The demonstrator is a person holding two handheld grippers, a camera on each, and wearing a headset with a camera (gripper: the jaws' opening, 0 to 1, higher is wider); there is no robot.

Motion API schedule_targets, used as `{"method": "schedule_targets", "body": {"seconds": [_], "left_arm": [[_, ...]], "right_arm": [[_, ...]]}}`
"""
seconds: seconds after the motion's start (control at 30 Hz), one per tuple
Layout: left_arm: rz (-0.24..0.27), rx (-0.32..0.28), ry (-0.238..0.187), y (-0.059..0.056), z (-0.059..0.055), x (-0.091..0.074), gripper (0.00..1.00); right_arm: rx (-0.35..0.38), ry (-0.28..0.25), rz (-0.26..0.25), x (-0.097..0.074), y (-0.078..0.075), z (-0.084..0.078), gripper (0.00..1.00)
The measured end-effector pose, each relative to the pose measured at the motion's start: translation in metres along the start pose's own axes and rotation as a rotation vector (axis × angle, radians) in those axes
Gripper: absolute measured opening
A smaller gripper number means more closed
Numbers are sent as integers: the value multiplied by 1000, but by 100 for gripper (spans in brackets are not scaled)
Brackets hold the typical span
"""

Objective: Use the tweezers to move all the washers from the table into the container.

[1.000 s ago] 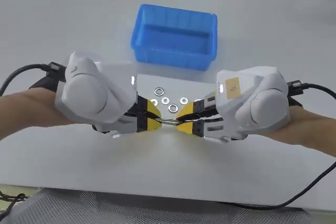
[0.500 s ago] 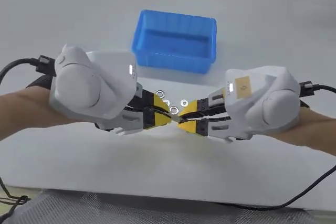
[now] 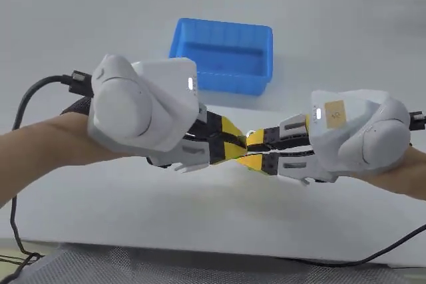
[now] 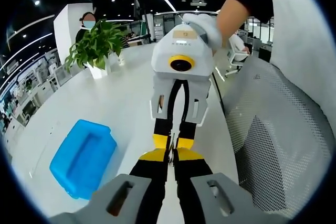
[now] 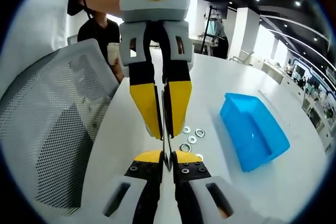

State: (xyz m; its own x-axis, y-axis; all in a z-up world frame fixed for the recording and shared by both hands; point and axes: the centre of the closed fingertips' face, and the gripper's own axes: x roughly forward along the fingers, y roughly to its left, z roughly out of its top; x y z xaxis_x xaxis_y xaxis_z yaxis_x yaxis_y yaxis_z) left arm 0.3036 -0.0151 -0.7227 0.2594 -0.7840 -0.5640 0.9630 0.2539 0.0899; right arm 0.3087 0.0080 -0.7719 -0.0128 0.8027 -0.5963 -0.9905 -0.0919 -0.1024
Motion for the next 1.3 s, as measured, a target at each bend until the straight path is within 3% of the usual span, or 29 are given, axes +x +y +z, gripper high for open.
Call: {"method": "schedule_targets", "body": {"seconds": [0.13, 0.4, 0.47, 0.53, 0.6, 0.73, 0.97, 1.3], "left_arm": [[-9, 15, -38, 1, 10, 2, 8], [-46, 65, -55, -3, 16, 5, 7], [-49, 74, -92, -4, 24, 4, 7], [-44, 78, -97, -2, 26, 4, 7], [-58, 75, -83, -2, 23, 5, 6], [-40, 91, -86, 1, 22, 2, 6], [-62, 93, -77, -4, 19, -2, 5], [-30, 77, -78, 2, 9, -19, 5]], "right_arm": [[9, -5, -10, -2, -2, -2, 8], [17, -11, 3, -5, 2, -2, 8], [18, -11, 7, -5, 2, -2, 8], [16, -11, 8, -4, 1, -1, 8], [13, -10, 13, -4, 2, 0, 8], [7, -4, 11, -3, 3, 2, 8], [-26, 9, 25, 1, 8, 5, 9], [-63, 17, 6, 11, 5, 18, 11]]}}
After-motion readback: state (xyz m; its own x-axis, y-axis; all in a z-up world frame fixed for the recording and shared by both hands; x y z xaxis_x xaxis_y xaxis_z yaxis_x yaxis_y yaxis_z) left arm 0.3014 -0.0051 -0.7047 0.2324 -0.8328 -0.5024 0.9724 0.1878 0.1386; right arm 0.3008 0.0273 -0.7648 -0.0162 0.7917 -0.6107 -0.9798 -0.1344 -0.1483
